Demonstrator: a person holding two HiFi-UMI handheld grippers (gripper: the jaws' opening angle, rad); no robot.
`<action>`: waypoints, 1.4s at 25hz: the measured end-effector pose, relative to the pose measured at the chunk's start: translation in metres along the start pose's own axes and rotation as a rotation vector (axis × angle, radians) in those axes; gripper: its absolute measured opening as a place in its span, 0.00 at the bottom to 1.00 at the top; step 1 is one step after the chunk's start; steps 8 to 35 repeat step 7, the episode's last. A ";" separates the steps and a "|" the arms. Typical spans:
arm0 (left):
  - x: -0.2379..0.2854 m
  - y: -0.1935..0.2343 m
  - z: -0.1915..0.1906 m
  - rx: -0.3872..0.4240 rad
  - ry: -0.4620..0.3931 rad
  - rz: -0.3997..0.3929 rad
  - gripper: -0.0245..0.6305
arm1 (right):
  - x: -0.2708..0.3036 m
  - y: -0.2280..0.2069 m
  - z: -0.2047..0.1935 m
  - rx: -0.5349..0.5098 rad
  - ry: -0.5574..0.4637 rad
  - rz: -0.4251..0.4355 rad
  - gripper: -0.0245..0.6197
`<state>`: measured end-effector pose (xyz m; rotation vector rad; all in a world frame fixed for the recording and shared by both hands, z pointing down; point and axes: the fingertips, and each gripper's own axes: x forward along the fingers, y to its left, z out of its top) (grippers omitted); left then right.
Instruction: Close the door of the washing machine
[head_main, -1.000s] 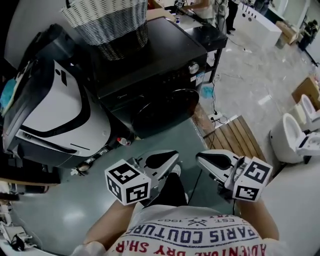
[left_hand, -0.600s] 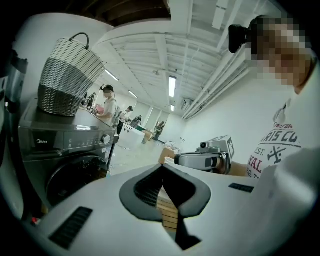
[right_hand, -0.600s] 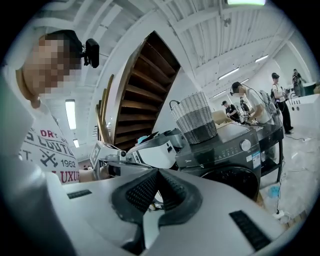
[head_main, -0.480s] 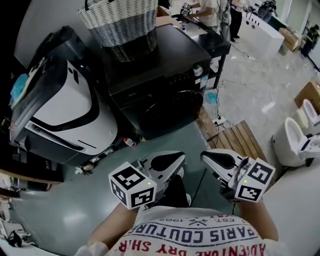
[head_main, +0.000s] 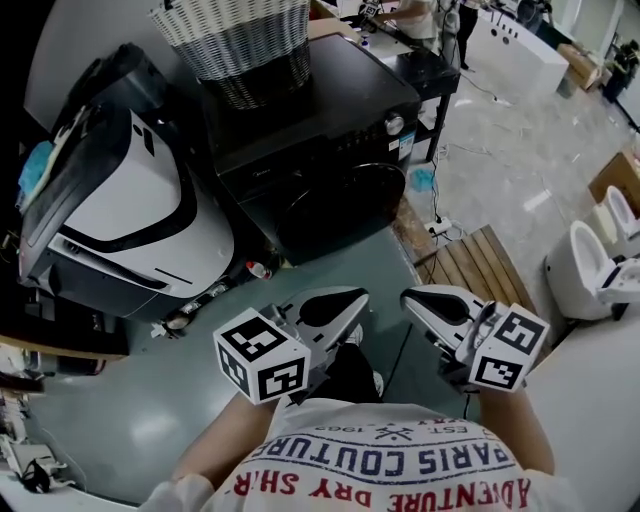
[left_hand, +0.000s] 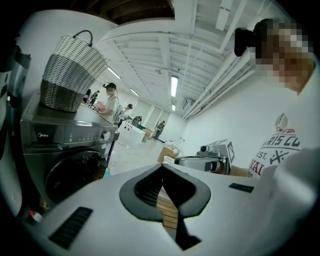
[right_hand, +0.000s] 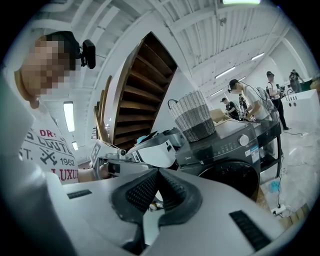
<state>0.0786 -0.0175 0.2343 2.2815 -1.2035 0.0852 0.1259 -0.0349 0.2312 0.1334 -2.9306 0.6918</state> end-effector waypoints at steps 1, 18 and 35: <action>0.001 0.000 -0.001 -0.002 0.001 -0.003 0.07 | 0.000 0.000 0.000 0.001 0.000 0.000 0.07; 0.008 0.004 -0.003 0.002 0.015 -0.007 0.07 | 0.000 -0.007 0.001 -0.002 -0.003 0.000 0.07; 0.008 0.004 -0.003 0.002 0.015 -0.007 0.07 | 0.000 -0.007 0.001 -0.002 -0.003 0.000 0.07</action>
